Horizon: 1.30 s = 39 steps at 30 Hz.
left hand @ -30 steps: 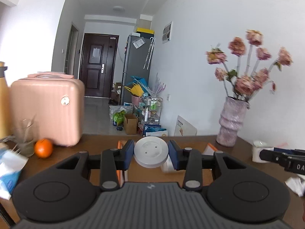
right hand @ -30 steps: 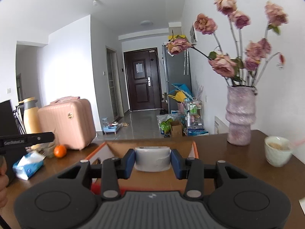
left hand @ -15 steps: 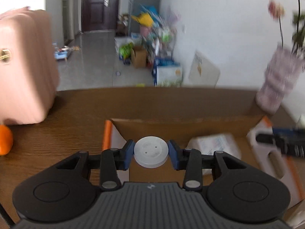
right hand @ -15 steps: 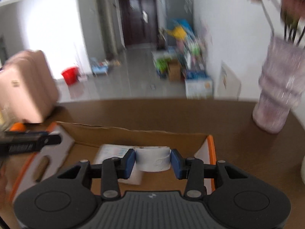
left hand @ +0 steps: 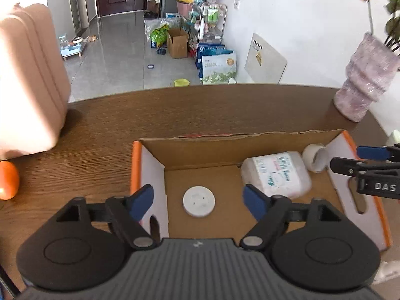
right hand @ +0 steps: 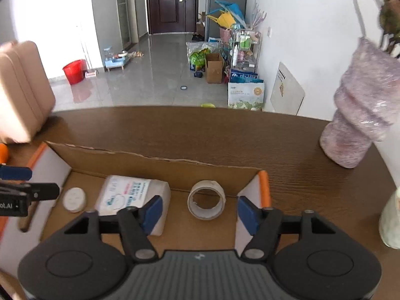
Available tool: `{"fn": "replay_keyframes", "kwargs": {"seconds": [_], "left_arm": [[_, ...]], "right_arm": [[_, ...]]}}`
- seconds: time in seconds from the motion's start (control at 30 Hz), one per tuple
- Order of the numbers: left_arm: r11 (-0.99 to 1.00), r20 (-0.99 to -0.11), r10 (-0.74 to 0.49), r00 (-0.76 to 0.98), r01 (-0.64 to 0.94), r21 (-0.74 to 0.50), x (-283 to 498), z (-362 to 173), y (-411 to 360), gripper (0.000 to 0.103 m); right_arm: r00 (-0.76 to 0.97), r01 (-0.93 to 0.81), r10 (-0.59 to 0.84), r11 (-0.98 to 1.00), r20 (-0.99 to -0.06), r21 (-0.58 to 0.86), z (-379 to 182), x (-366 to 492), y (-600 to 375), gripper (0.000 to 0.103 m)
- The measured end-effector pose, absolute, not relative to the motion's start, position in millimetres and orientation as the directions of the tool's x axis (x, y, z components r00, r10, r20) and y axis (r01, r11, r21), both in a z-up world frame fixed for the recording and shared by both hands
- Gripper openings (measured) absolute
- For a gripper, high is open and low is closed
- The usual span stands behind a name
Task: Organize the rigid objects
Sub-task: 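Lower the cap and tape roll into the box and open both grippers, then withdraw both grippers from the box back over the table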
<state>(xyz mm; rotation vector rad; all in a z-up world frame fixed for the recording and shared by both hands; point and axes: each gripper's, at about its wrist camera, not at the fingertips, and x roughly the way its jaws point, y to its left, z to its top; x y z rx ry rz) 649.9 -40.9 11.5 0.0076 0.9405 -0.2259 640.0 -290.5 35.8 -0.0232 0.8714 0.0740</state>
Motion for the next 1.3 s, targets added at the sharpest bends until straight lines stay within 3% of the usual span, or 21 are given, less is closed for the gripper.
{"fn": "replay_keyframes", "kwargs": {"seconds": [0.23,0.4,0.8,1.07,1.2,1.3], "left_arm": [[0.98,-0.783,-0.17,0.598,0.186,-0.072,597,71,-37,0.097],[0.979,-0.738,-0.167,0.654,0.197,-0.047,545,103,-36,0.1],[0.987,-0.595,-0.143,0.791,0.161,-0.022,430,104,-27,0.103],[0.993,-0.349,-0.108,0.931,0.119,0.009,327,83,-8,0.103],[0.99,-0.289,-0.143,0.947,0.132,-0.059,267,65,6,0.103],[0.987,-0.205,-0.159,0.966,0.154,-0.038,217,47,10,0.103]], "right_arm": [[0.668,-0.078,0.1,0.995,-0.738,0.065,87,582,-308,0.077],[0.698,-0.096,0.12,0.993,-0.706,0.074,110,533,-310,0.079],[0.835,-0.147,0.169,0.986,-0.524,0.084,121,397,-303,0.085],[0.922,-0.11,0.144,0.987,-0.359,0.113,99,309,-312,0.088],[0.954,-0.092,0.115,0.991,-0.278,0.095,70,256,-312,0.095],[0.962,-0.063,0.079,0.996,-0.262,0.066,43,219,-303,0.098]]}}
